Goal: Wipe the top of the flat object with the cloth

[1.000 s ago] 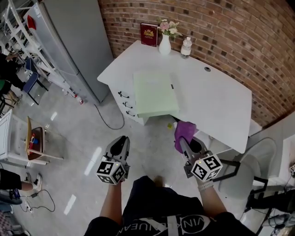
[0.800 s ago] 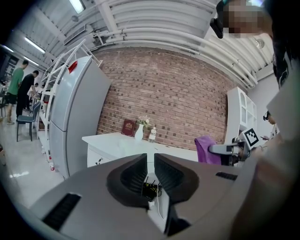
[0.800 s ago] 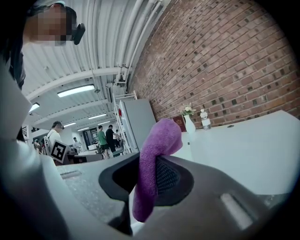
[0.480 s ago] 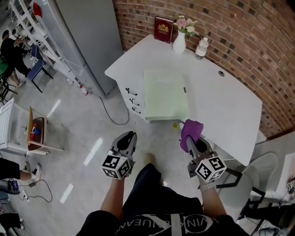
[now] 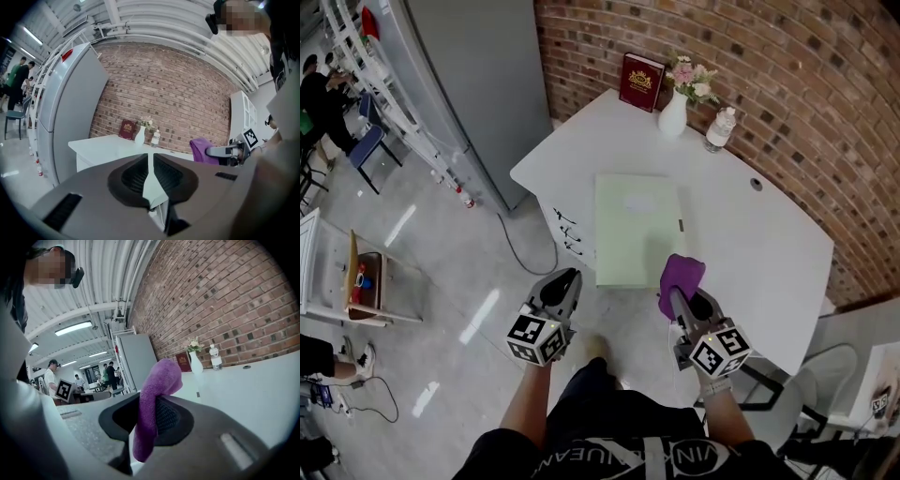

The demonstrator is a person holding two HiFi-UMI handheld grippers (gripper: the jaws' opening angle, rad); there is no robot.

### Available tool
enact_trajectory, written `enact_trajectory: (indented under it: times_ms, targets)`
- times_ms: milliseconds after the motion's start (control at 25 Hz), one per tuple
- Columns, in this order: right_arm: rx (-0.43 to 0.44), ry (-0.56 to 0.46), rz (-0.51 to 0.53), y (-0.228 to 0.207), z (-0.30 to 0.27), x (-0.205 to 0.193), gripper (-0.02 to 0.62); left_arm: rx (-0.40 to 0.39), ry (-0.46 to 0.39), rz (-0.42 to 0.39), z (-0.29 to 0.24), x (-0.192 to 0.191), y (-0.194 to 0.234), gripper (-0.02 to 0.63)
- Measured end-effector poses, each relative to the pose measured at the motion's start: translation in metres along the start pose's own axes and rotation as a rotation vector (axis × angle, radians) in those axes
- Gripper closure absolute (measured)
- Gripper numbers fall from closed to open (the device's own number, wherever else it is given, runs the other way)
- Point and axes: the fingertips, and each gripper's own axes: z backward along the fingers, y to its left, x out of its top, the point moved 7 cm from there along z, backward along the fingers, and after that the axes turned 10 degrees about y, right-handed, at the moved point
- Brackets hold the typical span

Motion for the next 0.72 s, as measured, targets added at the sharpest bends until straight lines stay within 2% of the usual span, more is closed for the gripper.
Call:
enact_trajectory:
  times_ms: [280,440,720]
  targets:
    - [0.037,0.013,0.0,-0.011,-0.041,0.022,0.529,-0.028,0.029,-0.009,-0.037,0.015,0.027,0.569]
    - [0.02,0.028,-0.009,-0.015,-0.062,0.031,0.529,-0.044,0.043,-0.016,-0.053,0.02,0.043,0.569]
    - [0.019,0.062,0.064,-0.017,-0.1,0.054,0.529,-0.069,0.063,-0.053,-0.076,0.025,0.066,0.569]
